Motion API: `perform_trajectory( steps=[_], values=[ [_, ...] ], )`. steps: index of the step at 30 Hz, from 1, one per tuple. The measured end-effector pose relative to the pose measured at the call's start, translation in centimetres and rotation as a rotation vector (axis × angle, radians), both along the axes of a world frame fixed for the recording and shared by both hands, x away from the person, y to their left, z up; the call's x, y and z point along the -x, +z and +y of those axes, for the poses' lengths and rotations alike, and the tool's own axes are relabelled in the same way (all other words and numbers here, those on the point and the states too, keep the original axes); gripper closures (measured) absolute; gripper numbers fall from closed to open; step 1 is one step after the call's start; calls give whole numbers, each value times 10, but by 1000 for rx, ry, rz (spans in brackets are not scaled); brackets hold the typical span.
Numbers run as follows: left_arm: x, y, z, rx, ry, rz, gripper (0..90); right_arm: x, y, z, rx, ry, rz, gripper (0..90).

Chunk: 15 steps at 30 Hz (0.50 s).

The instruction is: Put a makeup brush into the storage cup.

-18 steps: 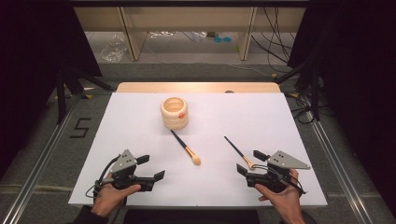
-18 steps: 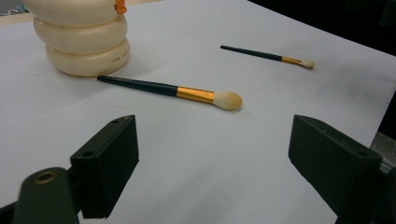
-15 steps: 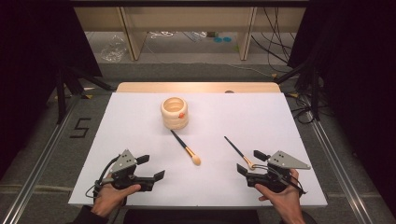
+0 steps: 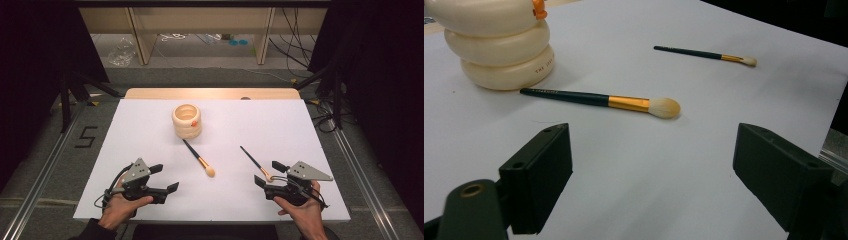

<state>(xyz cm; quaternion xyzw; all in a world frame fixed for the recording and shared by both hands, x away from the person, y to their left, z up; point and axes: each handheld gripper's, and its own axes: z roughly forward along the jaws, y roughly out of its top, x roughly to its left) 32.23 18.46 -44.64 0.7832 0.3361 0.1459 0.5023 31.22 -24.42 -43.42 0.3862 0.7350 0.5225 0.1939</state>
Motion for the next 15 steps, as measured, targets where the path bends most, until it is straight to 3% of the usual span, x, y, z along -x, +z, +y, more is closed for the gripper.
perform_trajectory(
  steps=[5, 15],
  values=[
    [-4, 0, -6, -14, -5, 26, 157, 1, 0, 0, -20, 11, 9, 204],
    [-21, 6, -19, -42, -57, 15, 159, 0, 0, 2, -19, 18, 1, 205]
  ],
)
